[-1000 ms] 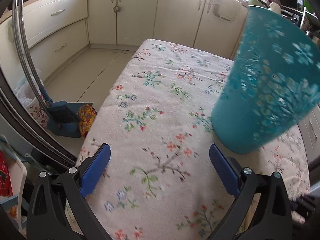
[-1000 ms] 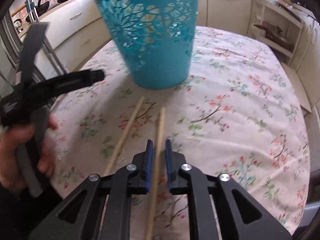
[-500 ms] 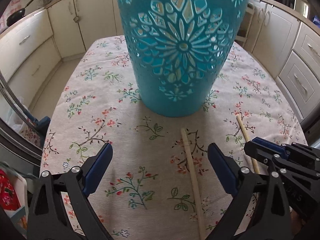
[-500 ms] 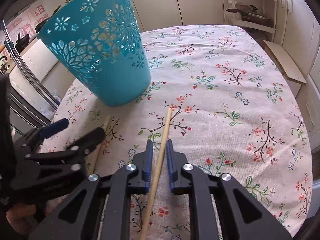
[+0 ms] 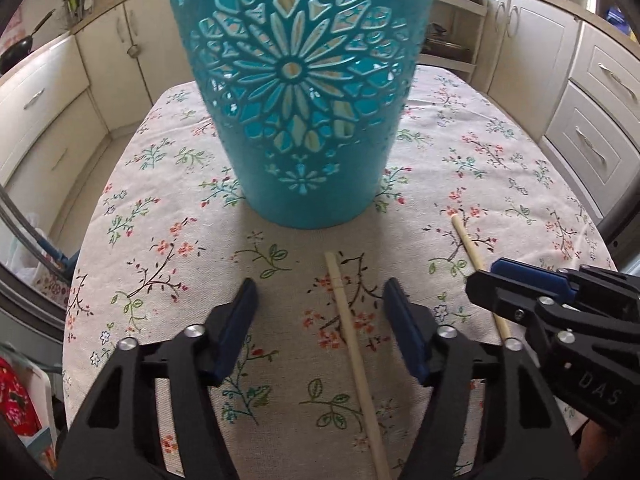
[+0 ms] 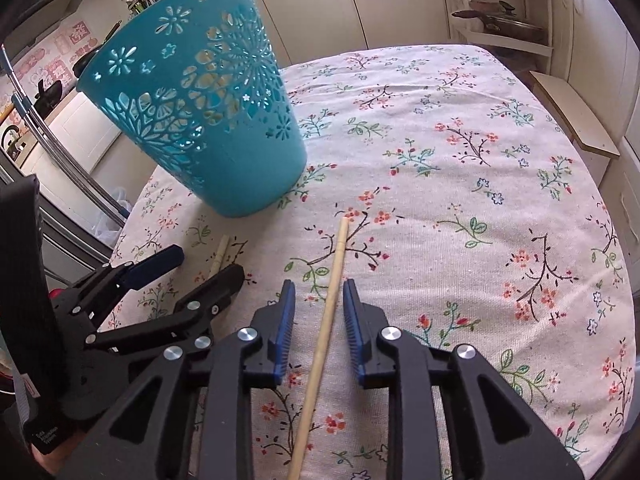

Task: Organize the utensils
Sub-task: 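Grasp a chopstick with the left tool and drop it into the teal cup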

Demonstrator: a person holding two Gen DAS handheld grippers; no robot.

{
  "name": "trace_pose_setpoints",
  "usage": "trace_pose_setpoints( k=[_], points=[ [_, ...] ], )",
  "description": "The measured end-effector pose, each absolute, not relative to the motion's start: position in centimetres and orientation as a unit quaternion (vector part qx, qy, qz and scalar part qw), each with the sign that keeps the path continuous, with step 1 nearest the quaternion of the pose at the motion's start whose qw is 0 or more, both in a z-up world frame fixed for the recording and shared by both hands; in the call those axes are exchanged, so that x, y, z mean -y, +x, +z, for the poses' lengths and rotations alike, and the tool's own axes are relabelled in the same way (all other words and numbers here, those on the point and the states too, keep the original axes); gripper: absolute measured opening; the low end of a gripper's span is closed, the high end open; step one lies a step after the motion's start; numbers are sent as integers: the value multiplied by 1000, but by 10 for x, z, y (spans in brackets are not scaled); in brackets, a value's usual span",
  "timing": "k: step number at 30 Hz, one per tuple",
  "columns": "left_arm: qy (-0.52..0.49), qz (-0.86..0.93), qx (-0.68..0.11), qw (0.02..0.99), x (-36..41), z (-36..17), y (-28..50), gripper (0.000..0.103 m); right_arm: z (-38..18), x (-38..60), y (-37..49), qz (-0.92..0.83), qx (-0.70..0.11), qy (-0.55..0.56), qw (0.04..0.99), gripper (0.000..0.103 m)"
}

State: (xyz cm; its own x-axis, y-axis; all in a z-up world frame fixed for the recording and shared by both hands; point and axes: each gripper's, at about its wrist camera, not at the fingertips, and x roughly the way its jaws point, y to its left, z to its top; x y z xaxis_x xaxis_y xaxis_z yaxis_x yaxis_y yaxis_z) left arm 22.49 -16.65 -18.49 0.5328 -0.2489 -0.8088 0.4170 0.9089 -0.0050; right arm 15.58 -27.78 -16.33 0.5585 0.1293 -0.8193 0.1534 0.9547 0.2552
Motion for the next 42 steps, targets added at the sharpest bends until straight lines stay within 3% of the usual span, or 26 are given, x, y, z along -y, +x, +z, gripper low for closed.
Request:
trace_pose_setpoints(
  k=[2, 7, 9, 15, 21, 27, 31, 42],
  points=[
    [92, -197, -442, 870, 167, -184, 226, 45, -164, 278, 157, -6, -467, 151, 871, 27],
    [68, -211, -450, 865, 159, -183, 234, 8, -165, 274, 159, -7, -461, 141, 876, 34],
    [42, -223, -463, 857, 150, -183, 240, 5, -165, 273, 160, -7, -460, 134, 878, 34],
    [-18, -243, -485, 840, 114, -175, 247, 5, -165, 273, 160, -7, -459, 137, 878, 35],
    [-60, -295, -449, 841, 82, -122, 227, 5, -165, 274, 159, -5, -460, 145, 876, 36],
    [-114, -337, -333, 873, 71, -9, 234, 5, -164, 276, 158, -4, -462, 147, 875, 39],
    [-107, -321, -248, 908, 87, 39, 252, 5, -164, 276, 158, -3, -461, 149, 875, 40],
    [-132, -234, -150, 951, 131, 49, 316, 5, -166, 279, 160, 8, -458, 162, 874, 43]
  ],
)
